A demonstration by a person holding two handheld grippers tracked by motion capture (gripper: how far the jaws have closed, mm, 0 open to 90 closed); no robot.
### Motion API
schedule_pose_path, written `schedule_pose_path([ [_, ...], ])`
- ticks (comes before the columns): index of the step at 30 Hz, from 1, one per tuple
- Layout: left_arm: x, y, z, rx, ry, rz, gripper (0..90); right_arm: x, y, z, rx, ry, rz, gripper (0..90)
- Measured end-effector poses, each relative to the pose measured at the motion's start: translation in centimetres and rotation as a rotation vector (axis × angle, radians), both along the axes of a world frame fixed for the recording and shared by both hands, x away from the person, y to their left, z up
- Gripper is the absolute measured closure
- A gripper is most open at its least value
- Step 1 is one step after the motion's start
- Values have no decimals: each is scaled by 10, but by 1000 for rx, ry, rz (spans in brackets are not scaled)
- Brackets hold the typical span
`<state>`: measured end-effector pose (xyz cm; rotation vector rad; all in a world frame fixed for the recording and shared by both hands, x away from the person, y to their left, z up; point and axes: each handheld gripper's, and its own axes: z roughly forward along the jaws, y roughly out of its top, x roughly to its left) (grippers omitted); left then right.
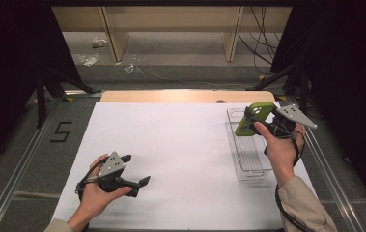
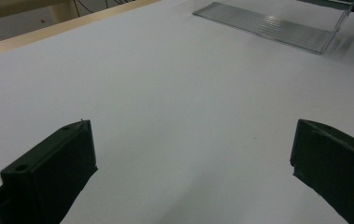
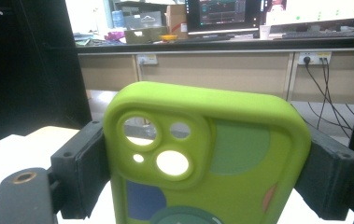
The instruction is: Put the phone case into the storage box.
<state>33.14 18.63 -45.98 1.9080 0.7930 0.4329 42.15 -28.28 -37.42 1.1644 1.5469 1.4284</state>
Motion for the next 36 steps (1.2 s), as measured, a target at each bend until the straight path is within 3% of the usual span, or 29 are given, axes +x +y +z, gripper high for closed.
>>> schedule_pose_path([
  [36,0,1,0,-4,-1,2,0,13,-1,-4,-24,22,-16,165],
])
